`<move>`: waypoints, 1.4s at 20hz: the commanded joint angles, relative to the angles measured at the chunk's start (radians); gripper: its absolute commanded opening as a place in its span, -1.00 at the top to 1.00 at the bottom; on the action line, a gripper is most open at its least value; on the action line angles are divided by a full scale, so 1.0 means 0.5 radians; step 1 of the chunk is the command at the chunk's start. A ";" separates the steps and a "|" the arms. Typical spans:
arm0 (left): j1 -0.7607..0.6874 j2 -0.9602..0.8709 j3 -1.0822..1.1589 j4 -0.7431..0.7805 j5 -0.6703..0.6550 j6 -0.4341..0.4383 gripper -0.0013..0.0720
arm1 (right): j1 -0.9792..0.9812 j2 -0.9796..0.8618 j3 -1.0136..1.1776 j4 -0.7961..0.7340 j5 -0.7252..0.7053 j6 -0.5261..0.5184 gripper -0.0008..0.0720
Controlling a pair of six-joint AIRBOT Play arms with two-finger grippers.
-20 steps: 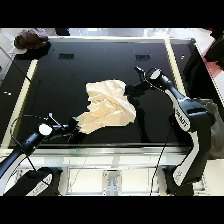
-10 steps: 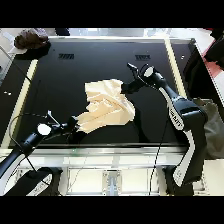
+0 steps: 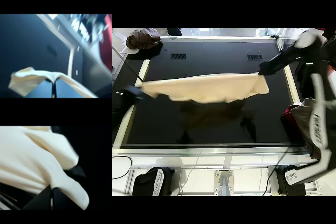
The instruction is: Fold the shirts.
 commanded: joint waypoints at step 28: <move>-0.047 -1.589 1.069 0.163 0.160 0.558 -0.75 | -0.222 -0.152 -0.272 0.209 -1.170 0.068 -0.36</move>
